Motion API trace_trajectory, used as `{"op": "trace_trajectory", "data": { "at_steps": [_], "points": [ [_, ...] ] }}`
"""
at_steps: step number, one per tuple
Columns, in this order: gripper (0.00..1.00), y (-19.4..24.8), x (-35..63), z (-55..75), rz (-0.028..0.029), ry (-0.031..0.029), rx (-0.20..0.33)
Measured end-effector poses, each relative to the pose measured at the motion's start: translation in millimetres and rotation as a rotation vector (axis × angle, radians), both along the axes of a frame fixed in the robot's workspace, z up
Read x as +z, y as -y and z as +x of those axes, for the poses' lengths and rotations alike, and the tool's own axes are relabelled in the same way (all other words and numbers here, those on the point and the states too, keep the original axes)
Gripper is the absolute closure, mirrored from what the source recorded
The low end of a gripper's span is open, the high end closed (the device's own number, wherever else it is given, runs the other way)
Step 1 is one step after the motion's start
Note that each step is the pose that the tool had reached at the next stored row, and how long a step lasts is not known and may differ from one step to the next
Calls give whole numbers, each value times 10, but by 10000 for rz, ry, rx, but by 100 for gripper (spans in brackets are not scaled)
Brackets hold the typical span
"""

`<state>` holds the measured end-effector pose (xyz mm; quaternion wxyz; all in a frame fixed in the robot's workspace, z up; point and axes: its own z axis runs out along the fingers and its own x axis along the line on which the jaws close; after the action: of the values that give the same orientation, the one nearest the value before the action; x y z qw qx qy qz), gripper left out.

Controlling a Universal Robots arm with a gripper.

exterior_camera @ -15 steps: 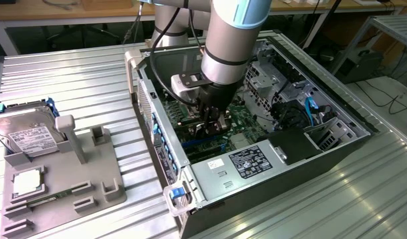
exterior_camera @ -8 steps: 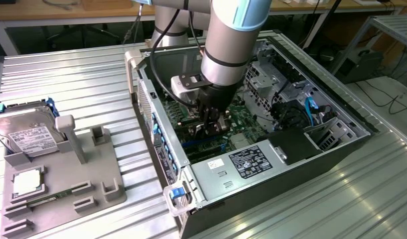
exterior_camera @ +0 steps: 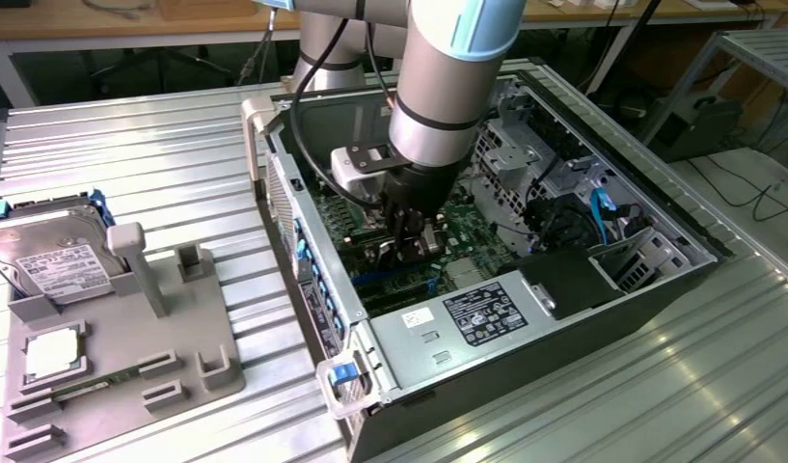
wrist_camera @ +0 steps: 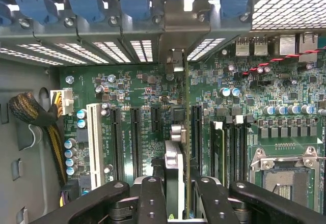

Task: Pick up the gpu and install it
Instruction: 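Insert the gpu into the slot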

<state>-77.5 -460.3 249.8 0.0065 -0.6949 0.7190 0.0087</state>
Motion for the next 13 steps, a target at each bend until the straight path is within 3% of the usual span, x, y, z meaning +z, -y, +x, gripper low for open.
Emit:
{"op": "trace_trajectory", "data": {
  "at_steps": [3, 13],
  "points": [
    [72, -8, 11, -1, -31, 10, 0],
    [72, -12, 12, -1, -33, 10, 141]
  ]
}}
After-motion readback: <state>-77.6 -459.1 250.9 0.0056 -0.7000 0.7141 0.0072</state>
